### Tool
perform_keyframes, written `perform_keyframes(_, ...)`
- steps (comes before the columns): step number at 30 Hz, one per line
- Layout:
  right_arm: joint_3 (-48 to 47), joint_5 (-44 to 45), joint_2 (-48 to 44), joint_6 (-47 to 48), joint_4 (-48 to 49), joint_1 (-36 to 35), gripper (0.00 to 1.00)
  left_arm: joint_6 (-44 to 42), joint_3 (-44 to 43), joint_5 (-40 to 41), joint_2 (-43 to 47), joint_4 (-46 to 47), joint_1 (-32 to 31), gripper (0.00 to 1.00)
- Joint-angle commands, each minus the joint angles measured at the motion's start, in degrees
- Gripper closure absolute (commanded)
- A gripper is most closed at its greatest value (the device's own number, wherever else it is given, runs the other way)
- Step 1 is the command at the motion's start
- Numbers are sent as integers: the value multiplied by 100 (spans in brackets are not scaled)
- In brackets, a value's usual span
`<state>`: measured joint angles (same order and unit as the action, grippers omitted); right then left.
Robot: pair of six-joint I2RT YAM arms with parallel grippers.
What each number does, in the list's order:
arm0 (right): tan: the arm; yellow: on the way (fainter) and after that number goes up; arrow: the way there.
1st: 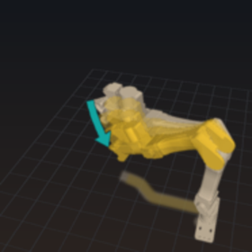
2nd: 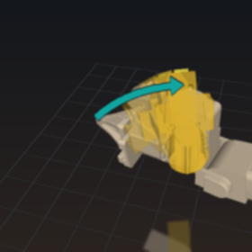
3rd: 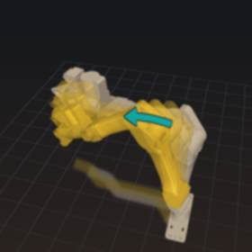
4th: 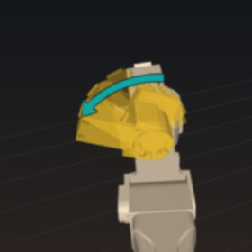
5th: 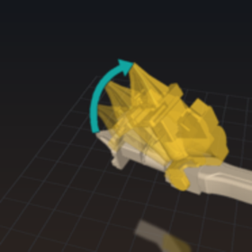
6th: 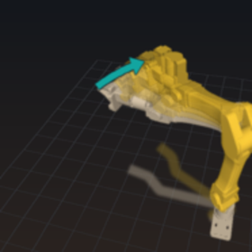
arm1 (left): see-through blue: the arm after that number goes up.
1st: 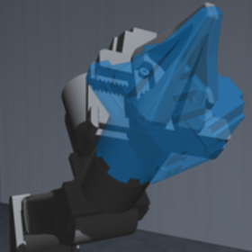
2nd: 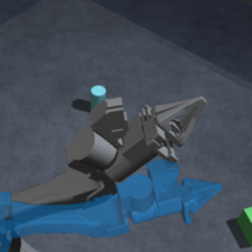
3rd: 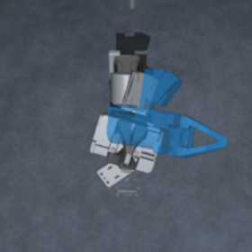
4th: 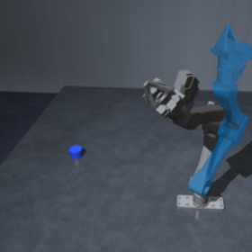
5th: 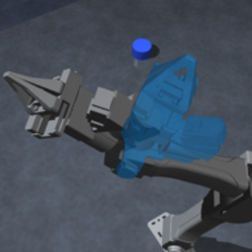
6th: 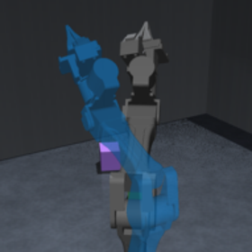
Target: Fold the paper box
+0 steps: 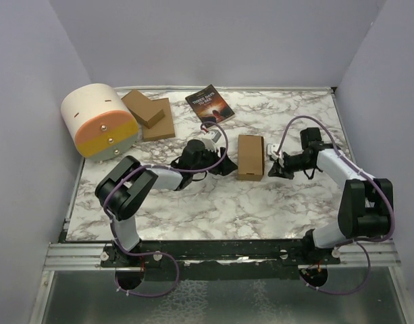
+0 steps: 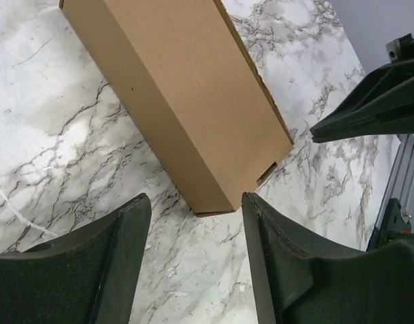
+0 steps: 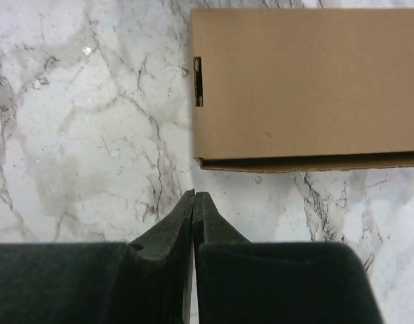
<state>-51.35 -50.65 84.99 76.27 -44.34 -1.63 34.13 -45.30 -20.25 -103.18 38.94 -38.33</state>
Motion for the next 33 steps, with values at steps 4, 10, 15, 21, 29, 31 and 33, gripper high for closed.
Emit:
perform_keyframes(4, 99, 761, 292, -654, 886, -152, 98, 55, -566, -247, -432, -85, -83, 41)
perform_keyframes(10, 133, 1353, 600, -1104, 1456, -974, 99, -88, -1073, -435, -893, -492, -239, 50)
perform_keyframes(15, 124, 1406, 654, -1294, 1585, -1208, 99, -134, -1159, -520, -1077, -575, -466, 54)
perform_keyframes(21, 181, 1070, 276, -876, 979, -842, 99, -231, -823, 5, -688, -613, -420, 47)
perform_keyframes(29, 40, 491, -58, -1350, 1220, 406, 86, -693, -943, -176, -217, -518, 189, 32)
perform_keyframes(31, -40, 575, 89, -1567, 1538, 409, 78, -844, -1182, -295, -294, -526, 281, 20)
perform_keyframes(33, -287, 615, 398, -1525, 1689, 409, 75, -880, -1490, -502, -517, -496, 402, 15)
